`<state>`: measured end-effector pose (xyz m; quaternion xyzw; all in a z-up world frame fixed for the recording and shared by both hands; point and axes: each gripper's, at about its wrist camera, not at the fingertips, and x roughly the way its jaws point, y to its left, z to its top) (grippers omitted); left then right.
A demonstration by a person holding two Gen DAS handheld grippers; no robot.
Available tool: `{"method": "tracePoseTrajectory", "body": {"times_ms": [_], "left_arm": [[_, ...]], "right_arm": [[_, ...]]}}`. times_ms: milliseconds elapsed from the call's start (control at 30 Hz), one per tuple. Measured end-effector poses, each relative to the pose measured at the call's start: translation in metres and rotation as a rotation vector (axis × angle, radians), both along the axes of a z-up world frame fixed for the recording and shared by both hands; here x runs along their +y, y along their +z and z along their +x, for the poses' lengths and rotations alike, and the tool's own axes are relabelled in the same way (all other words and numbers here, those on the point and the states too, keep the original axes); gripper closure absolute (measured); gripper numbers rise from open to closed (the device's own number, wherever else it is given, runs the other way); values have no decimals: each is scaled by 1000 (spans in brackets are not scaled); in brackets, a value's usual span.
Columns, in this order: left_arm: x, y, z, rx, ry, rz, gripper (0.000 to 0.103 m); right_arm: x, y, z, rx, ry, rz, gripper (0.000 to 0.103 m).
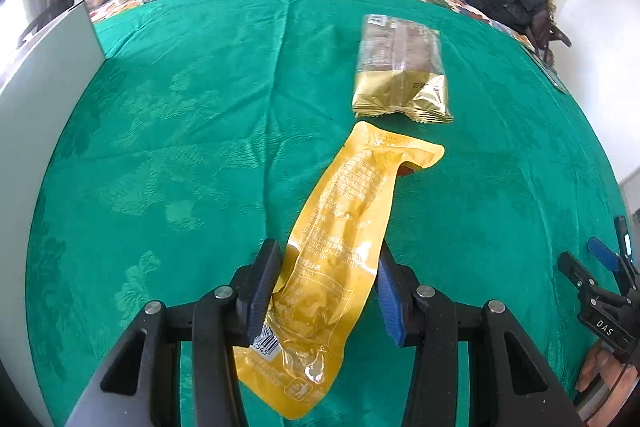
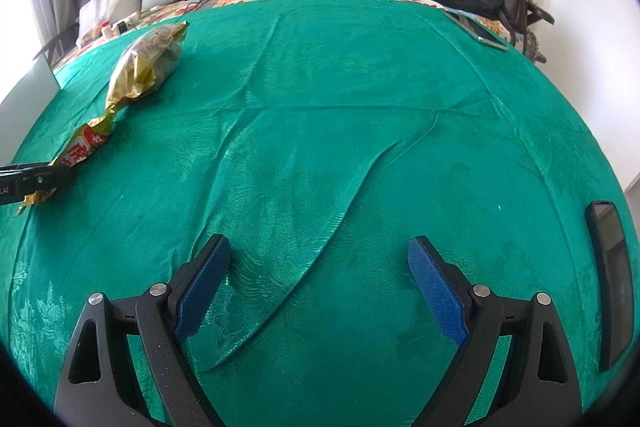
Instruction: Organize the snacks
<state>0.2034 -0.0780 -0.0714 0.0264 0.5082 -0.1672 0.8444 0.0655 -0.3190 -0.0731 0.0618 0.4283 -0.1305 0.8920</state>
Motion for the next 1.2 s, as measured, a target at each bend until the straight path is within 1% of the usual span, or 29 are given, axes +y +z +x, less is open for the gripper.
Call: {"method": "tracePoseTrajectory", "body": {"times_ms": [100,133,167,200,233,267,300,333,367,400,467,567,700,733,767,800,833,867,900,967,1033,1100,1133,1200], "left_arm": [[26,5,-4,-50,56,-9,57],[31,7,-4,-66,64,-14,54],[37,7,0,-72,72,-19,39],[40,7,2,-74,82,-25,28],[43,7,5,-78,93,-29,11],[47,6,7,-88,104,-31,8],[49,3,12,-88,107,-26,8],[49,-3,15,-72,105,-11,8],[48,-10,20,-45,103,8,4],[49,-17,21,-27,100,-6,1],[47,-18,16,-96,79,5,0],[49,-21,11,-137,70,-16,0],[50,-21,12,-145,70,-24,0],[50,-21,13,-144,70,-24,0],[50,-21,13,-144,70,-26,0],[50,-21,13,-144,70,-26,0],[50,-21,13,-144,70,-25,0],[50,-21,11,-145,70,-23,0],[49,-21,11,-145,70,-23,0],[49,-21,11,-145,70,-23,0],[50,-21,11,-145,70,-23,0],[50,-21,11,-145,70,-23,0],[50,-21,12,-145,70,-23,0],[50,-21,11,-145,70,-23,0]], "right_arm": [[0,0,0,0,0,0,11],[0,0,0,0,0,0,11],[0,0,0,0,0,0,11],[0,0,0,0,0,0,11],[0,0,0,0,0,0,11],[0,0,0,0,0,0,11],[0,0,0,0,0,0,11],[0,0,0,0,0,0,11],[0,0,0,0,0,0,11],[0,0,0,0,0,0,11],[0,0,0,0,0,0,11],[0,0,0,0,1,2,10],[1,0,-1,-1,2,7,10],[1,1,-1,0,4,10,8],[1,0,2,8,16,13,6],[1,2,8,33,39,20,6],[0,5,19,77,62,38,7],[0,12,31,95,73,70,8],[1,22,44,79,76,108,8],[10,48,75,18,83,177,8],[28,68,116,1,117,248,8],[53,77,164,46,157,302,8],[67,78,186,76,166,312,8],[93,70,225,150,146,280,8]]}}
